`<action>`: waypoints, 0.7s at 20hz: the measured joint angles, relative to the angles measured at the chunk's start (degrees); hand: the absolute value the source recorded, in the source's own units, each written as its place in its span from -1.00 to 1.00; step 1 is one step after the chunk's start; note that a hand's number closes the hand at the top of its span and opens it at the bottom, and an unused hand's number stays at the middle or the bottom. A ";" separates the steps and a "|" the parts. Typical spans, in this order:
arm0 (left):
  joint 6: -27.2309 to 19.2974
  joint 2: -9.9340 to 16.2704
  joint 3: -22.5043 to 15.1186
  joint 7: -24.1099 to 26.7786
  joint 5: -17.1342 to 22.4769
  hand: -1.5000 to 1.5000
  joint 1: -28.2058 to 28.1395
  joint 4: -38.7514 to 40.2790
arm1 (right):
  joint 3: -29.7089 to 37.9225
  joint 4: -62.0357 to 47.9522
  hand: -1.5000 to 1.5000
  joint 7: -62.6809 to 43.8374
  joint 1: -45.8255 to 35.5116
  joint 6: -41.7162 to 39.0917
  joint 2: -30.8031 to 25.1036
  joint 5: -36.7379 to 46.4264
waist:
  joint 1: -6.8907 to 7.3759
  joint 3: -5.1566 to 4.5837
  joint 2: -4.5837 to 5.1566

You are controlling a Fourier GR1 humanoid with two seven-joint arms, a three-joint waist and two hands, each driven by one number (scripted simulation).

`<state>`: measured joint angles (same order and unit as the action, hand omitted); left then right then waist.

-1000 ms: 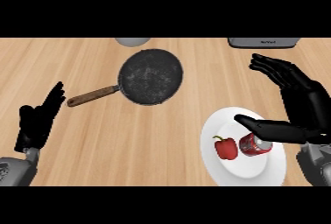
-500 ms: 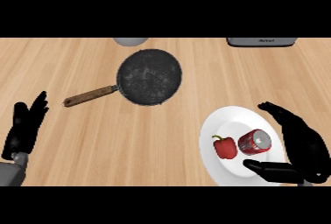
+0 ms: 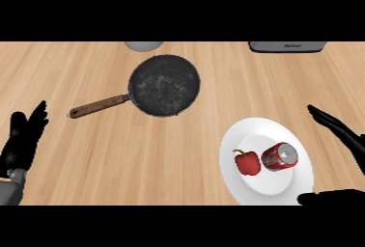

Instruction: Pick the bell pepper from the plate and place it in the pan

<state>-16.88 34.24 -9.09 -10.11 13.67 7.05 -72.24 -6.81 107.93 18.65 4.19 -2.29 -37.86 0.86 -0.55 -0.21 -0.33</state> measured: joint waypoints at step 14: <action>1.05 -1.70 0.36 0.27 -1.86 0.00 1.75 1.72 | -17.80 12.22 -1.00 -39.05 -10.69 -10.62 -5.95 24.85 | 1.07 0.06 0.33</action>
<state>-15.83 32.54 -8.73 -9.85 11.81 8.80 -70.52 -24.62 120.14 -20.40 -6.49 -12.91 -43.81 25.71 0.52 -0.15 0.00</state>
